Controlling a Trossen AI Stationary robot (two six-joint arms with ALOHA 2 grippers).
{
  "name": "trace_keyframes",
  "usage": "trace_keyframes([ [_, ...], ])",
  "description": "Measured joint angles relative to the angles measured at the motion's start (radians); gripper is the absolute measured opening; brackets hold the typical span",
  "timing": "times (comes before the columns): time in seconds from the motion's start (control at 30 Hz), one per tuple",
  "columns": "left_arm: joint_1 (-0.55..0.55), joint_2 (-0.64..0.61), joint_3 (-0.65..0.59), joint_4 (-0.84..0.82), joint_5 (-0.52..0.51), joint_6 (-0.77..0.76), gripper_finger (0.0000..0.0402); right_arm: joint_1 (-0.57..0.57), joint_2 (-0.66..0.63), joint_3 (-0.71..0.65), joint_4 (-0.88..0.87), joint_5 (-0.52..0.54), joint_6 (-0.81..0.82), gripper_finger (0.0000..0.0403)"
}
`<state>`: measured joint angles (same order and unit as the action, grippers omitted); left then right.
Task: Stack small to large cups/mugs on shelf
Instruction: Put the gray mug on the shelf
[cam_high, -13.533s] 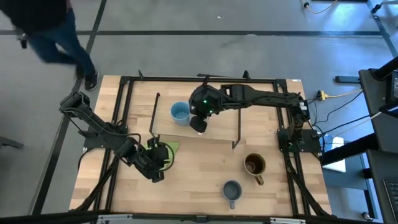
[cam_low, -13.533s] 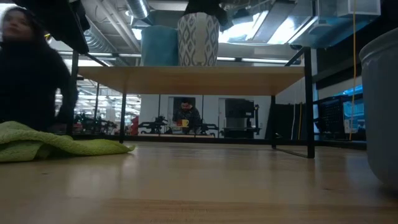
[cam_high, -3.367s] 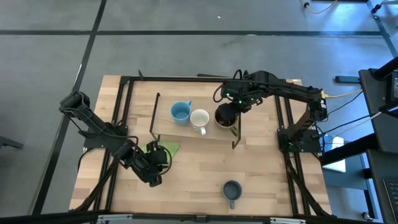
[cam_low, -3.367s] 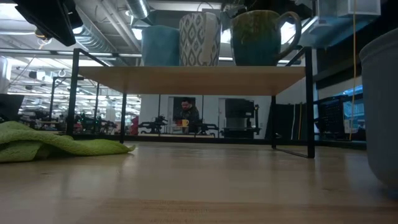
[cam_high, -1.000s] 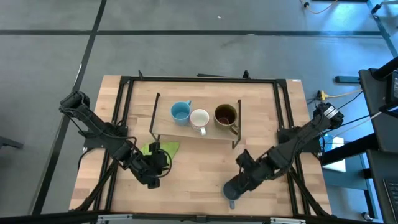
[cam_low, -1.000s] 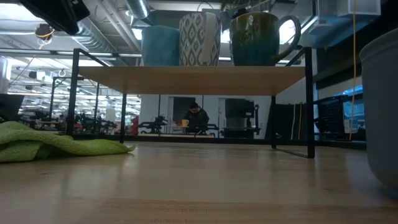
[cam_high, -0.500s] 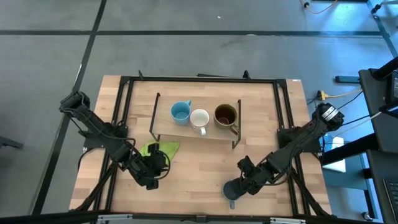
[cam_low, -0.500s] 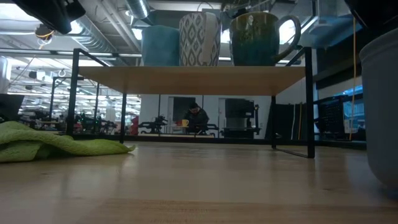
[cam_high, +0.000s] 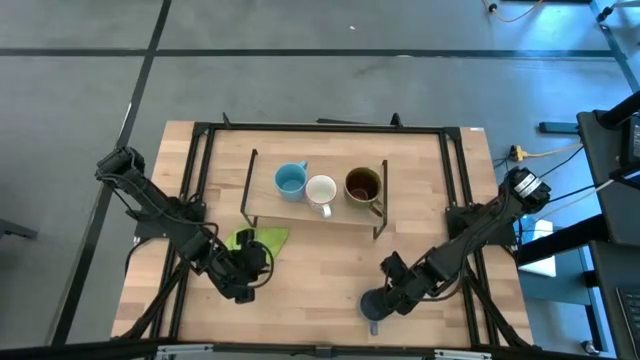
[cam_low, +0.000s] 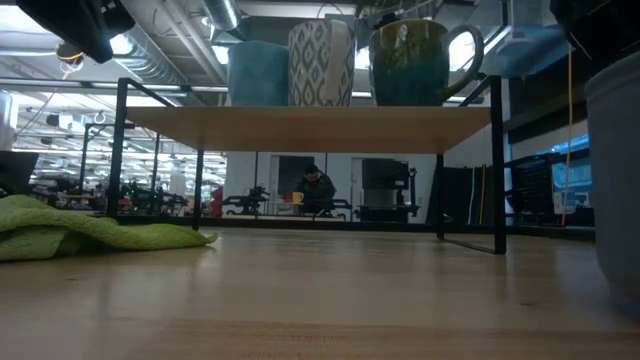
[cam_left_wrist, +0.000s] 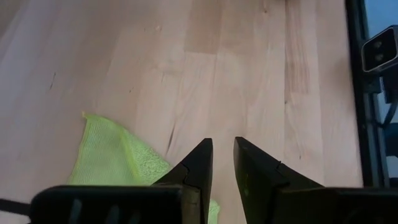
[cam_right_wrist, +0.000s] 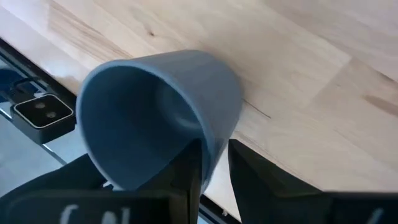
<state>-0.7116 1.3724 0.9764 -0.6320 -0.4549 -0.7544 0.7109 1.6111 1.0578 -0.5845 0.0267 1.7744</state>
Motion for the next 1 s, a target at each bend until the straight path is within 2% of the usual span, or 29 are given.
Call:
trace_keyframes([
  [0.43,0.003,0.0,0.0,0.001,0.002,-0.006,0.0061,-0.019,-0.009,0.013,0.102,0.033,-0.027,0.008],
  [0.7,0.002,0.0,0.0,0.007,0.002,-0.031,0.0061,-0.02,-0.004,0.015,0.044,-0.049,-0.026,0.0081],
  [1.0,-0.005,0.0,0.0,0.005,-0.002,-0.038,0.0061,-0.019,0.017,0.016,0.089,-0.055,-0.028,0.0081],
])
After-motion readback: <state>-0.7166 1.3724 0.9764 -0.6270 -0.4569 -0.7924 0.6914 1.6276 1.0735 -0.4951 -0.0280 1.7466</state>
